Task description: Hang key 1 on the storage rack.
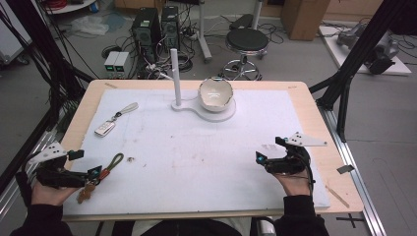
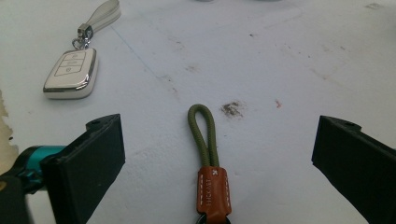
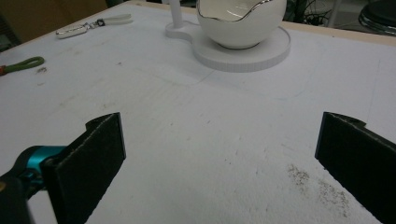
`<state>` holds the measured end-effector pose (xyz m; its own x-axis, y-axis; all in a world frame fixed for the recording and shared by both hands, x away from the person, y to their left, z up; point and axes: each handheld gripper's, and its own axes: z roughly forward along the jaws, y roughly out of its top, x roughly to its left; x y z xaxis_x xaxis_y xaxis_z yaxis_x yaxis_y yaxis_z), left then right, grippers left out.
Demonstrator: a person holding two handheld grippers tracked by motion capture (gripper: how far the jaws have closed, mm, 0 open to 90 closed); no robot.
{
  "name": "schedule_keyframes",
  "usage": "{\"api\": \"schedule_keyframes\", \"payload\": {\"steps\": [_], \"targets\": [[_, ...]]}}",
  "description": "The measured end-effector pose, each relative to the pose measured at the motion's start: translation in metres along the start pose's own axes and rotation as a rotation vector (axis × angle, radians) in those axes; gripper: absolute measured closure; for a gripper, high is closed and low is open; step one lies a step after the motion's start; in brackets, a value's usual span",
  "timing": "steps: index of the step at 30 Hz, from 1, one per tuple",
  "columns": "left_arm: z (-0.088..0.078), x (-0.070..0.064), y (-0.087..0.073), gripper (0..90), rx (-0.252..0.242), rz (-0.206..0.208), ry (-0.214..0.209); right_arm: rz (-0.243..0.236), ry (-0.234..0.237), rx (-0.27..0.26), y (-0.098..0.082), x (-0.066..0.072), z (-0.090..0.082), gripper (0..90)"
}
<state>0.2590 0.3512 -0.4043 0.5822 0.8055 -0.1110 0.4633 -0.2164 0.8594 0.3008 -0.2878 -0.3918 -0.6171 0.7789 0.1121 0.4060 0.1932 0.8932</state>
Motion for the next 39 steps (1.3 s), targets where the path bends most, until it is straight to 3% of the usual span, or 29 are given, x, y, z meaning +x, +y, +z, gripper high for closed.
{"api": "schedule_keyframes", "payload": {"steps": [18,32,39], "targets": [[0.005,0.000,-0.001,3.0,0.024,-0.002,-0.010,-0.003,-0.011,0.010,-0.004,-0.001,0.001,0.7],[0.017,-0.004,-0.002,3.1,0.075,-0.002,-0.035,-0.029,-0.022,0.055,-0.006,0.002,0.008,0.7],[0.023,-0.004,-0.004,3.1,0.131,0.003,-0.044,-0.024,-0.025,0.074,-0.007,0.001,0.010,0.7]]}}
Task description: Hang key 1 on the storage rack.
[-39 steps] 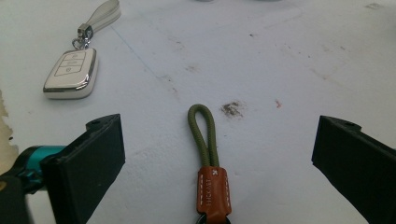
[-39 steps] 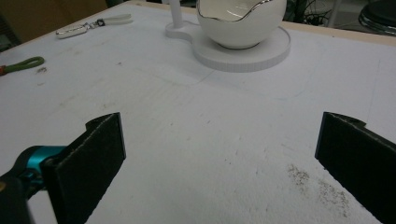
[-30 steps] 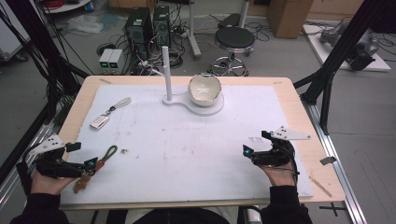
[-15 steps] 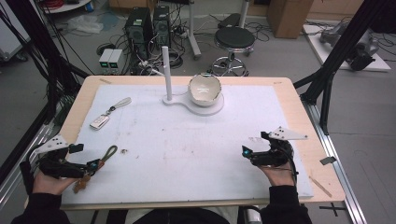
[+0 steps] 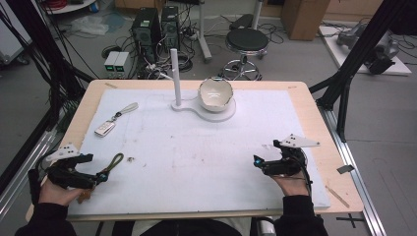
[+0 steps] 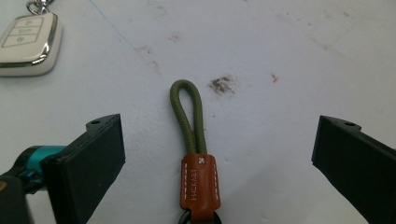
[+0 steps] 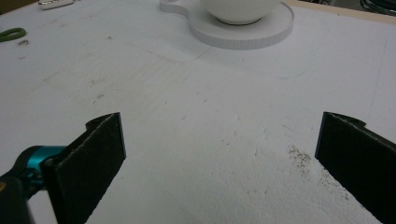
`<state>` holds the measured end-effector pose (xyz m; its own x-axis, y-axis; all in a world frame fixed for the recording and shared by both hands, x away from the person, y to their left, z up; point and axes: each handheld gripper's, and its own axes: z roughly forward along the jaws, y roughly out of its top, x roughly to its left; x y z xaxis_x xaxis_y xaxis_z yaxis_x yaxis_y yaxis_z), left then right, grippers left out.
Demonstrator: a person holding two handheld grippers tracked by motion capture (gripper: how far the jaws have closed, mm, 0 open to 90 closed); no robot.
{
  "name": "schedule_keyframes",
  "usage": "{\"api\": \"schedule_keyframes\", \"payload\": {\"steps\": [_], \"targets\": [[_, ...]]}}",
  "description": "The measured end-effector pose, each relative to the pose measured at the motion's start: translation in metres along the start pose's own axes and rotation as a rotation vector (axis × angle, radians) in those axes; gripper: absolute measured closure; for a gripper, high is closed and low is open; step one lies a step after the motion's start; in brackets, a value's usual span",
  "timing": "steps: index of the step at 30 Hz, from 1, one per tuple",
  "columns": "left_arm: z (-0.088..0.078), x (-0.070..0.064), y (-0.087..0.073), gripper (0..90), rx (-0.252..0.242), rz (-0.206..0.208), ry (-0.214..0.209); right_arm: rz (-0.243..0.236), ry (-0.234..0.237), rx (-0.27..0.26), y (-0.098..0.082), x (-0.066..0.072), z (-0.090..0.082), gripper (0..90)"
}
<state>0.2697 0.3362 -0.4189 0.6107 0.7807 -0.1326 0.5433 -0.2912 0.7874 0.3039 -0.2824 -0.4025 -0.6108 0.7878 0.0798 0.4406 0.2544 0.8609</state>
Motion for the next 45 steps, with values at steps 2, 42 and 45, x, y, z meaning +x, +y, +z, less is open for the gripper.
{"api": "schedule_keyframes", "payload": {"steps": [2,42,45], "targets": [[0.005,0.001,-0.002,3.1,0.049,0.000,-0.001,-0.008,-0.001,0.003,0.000,0.000,0.001,0.7],[0.014,0.002,-0.005,64.2,0.231,0.004,0.112,-0.033,0.018,0.061,-0.002,0.003,0.008,0.7],[0.014,0.002,-0.004,67.6,0.229,0.006,0.125,-0.034,0.018,0.059,-0.002,0.002,0.008,0.7]]}}
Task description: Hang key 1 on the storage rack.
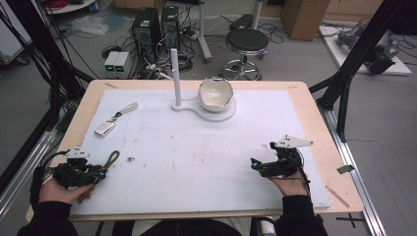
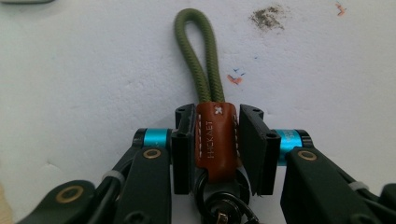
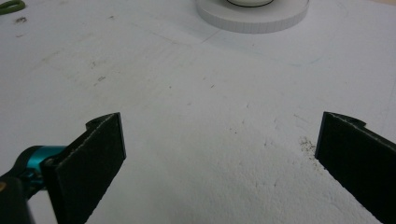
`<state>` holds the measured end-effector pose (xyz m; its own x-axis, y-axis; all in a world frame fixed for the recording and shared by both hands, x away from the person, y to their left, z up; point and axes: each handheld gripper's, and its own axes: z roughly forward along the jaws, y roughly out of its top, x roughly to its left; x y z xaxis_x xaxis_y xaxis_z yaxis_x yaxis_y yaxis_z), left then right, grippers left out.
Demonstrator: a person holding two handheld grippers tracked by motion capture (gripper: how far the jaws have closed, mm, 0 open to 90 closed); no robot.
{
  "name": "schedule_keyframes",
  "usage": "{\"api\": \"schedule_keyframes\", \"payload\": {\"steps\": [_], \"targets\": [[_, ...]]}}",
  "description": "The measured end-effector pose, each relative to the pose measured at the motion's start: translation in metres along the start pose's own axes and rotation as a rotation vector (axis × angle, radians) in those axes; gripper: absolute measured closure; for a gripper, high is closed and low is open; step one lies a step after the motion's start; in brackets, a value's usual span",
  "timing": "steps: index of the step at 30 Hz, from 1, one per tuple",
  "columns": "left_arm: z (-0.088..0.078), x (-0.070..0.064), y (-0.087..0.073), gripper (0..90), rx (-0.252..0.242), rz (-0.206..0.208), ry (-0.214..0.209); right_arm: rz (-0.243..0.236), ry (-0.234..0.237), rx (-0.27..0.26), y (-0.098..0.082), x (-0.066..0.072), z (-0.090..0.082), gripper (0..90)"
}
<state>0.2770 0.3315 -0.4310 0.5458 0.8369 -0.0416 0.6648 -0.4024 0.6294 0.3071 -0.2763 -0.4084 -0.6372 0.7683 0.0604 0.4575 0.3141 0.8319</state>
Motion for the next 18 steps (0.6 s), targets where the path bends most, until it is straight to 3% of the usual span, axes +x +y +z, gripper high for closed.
{"api": "schedule_keyframes", "payload": {"steps": [10,15,18], "targets": [[0.0008,-0.0009,0.0019,70.9,-0.012,0.012,-0.027,0.010,0.002,0.011,-0.0003,0.0003,0.0017,0.7],[-0.0021,-0.0040,0.0059,71.0,-0.053,0.037,-0.032,0.010,0.003,0.017,-0.0005,0.0008,0.0030,0.7],[-0.0060,-0.0054,0.0080,71.3,-0.086,0.032,-0.034,0.005,0.000,0.015,-0.0013,0.0020,0.0041,0.7]]}}
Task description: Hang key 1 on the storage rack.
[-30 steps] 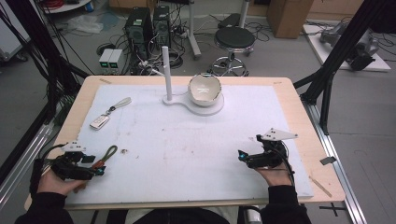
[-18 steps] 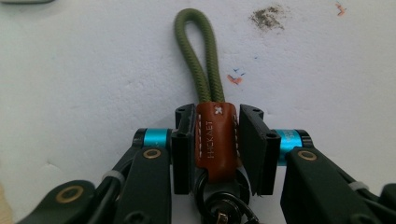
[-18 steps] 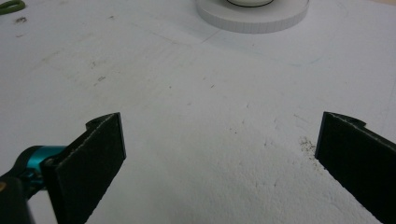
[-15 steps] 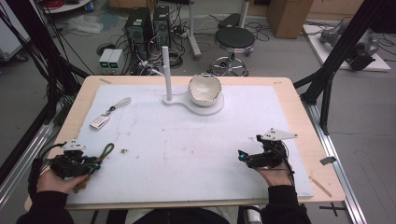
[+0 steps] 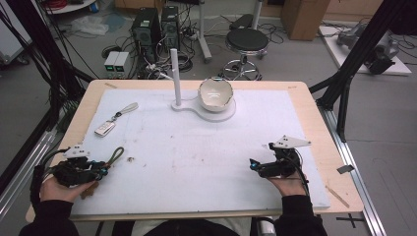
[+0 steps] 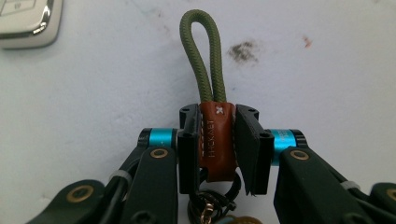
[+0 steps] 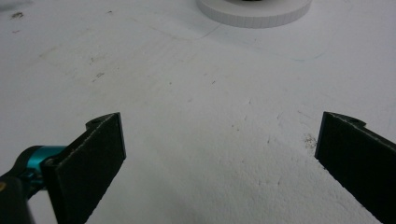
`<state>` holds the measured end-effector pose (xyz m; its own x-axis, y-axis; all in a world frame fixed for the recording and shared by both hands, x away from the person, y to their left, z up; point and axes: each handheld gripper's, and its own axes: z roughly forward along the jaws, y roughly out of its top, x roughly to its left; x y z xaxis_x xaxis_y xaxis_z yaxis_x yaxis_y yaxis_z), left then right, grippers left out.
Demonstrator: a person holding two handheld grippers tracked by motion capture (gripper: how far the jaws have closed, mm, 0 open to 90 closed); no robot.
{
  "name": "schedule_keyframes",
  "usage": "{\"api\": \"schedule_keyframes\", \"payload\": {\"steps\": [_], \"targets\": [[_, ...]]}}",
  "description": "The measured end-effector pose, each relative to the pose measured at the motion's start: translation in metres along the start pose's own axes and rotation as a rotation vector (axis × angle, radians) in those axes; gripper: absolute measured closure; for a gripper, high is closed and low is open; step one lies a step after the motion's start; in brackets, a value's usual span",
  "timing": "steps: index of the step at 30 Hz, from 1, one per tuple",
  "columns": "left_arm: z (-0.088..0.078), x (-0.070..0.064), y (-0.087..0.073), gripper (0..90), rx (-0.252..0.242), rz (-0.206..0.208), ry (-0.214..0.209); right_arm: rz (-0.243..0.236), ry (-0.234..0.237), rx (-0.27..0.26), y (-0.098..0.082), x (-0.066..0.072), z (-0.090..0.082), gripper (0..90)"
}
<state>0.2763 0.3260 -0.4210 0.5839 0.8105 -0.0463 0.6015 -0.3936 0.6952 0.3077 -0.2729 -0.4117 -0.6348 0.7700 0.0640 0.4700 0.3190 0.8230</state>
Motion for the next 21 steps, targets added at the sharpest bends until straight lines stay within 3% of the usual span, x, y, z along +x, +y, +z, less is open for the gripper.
{"api": "schedule_keyframes", "payload": {"steps": [7,12,17,21], "targets": [[-0.007,-0.006,0.011,71.3,-0.068,0.003,-0.004,-0.046,-0.024,0.019,0.000,0.002,0.004,0.7],[-0.009,-0.011,0.017,71.3,-0.085,-0.008,-0.013,-0.041,-0.026,0.015,0.000,0.002,0.003,0.7],[-0.016,-0.017,0.033,71.2,-0.148,0.001,-0.022,-0.035,-0.030,0.018,-0.001,0.001,0.003,0.7],[-0.016,-0.017,0.042,71.3,-0.162,0.010,-0.028,-0.024,-0.022,0.021,0.000,0.000,0.003,0.7]]}}
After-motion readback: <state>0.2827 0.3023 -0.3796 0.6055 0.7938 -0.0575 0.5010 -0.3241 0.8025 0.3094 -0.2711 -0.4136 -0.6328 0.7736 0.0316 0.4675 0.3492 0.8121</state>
